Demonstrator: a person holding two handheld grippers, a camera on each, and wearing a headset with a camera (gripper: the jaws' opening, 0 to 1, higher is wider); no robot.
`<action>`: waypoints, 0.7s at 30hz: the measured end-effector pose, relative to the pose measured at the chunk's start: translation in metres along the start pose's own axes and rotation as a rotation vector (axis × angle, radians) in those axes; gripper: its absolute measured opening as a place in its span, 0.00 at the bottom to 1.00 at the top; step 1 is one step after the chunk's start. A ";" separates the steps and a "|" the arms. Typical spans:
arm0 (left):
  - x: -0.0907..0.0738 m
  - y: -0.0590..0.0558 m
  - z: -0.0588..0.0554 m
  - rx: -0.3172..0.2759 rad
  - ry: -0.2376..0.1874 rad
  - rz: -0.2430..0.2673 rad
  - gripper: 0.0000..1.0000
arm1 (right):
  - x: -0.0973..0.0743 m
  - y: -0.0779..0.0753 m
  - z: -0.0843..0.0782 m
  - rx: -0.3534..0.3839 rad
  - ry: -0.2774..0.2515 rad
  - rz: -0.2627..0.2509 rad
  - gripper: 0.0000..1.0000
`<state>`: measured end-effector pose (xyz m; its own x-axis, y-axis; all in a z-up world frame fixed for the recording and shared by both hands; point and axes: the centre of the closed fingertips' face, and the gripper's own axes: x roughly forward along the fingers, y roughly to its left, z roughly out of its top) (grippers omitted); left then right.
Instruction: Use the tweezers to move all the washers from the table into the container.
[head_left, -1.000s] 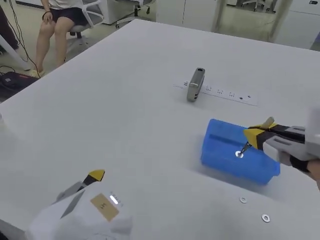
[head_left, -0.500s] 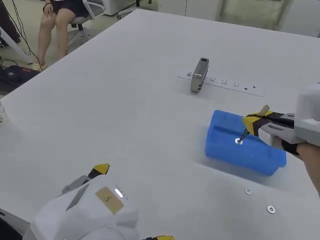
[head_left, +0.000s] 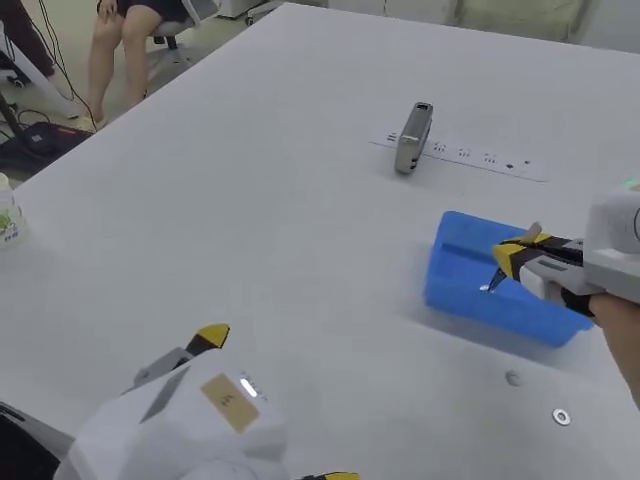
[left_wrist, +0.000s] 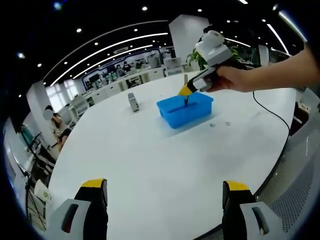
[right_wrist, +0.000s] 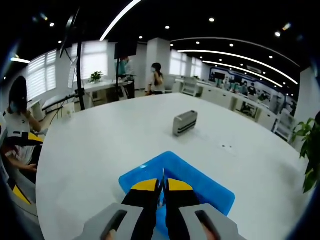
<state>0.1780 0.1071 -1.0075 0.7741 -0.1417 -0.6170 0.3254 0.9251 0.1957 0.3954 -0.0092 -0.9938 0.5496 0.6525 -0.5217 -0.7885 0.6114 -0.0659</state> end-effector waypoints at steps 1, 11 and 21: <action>-0.001 0.001 0.002 -0.001 -0.010 0.006 0.98 | 0.001 0.000 -0.001 -0.001 0.002 -0.002 0.01; -0.001 0.003 0.002 -0.008 -0.011 0.013 0.97 | 0.007 0.001 -0.010 0.009 0.021 0.001 0.01; -0.001 0.003 0.002 -0.010 -0.012 0.013 0.97 | 0.006 0.003 -0.011 0.043 0.030 0.003 0.02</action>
<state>0.1791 0.1093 -1.0043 0.7844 -0.1340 -0.6056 0.3100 0.9303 0.1958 0.3933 -0.0086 -1.0066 0.5384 0.6405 -0.5476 -0.7771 0.6288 -0.0286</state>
